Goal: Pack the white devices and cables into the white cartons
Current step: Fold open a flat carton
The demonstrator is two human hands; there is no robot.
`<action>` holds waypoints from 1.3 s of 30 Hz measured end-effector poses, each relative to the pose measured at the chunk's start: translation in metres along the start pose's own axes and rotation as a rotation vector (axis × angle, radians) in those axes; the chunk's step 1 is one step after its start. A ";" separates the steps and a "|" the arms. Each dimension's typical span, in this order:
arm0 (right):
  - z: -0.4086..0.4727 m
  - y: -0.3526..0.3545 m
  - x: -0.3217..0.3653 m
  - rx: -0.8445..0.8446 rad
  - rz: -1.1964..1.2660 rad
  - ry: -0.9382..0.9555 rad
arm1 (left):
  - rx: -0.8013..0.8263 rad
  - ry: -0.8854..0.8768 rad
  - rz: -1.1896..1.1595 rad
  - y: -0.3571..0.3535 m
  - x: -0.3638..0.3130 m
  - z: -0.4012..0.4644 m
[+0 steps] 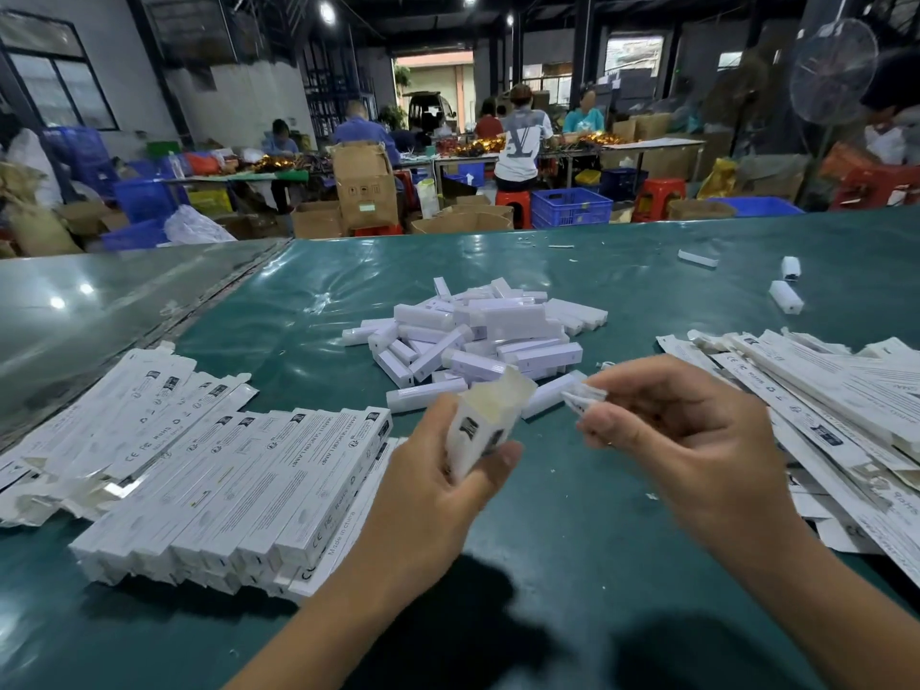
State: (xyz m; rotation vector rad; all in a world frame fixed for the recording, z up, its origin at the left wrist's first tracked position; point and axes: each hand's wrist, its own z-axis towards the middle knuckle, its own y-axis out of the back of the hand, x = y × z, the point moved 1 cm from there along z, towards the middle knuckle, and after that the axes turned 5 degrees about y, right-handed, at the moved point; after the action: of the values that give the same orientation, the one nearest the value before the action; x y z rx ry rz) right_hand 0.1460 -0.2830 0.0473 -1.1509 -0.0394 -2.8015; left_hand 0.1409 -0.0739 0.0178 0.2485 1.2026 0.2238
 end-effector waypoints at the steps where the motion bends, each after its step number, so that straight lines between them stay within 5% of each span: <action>1: 0.000 0.001 0.005 0.028 -0.068 0.073 | 0.024 -0.047 0.086 -0.002 0.002 -0.001; 7: 0.002 -0.001 0.011 0.145 -0.618 0.339 | 0.080 -0.159 0.280 -0.014 0.008 -0.004; 11: 0.004 0.000 0.008 0.160 -0.734 0.398 | 0.072 -0.172 0.242 -0.013 0.007 -0.004; 32: -0.006 -0.012 0.011 0.408 -0.609 0.241 | 0.067 -0.200 0.161 -0.012 0.003 -0.007; 39: -0.009 -0.010 0.014 0.293 -0.611 0.287 | -0.036 -0.160 0.105 -0.010 0.001 -0.005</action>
State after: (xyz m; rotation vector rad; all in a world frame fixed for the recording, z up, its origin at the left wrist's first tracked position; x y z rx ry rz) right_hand 0.1289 -0.2745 0.0506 -0.7501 -0.8802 -3.2791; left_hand 0.1367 -0.0824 0.0118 0.2926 1.0271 0.3109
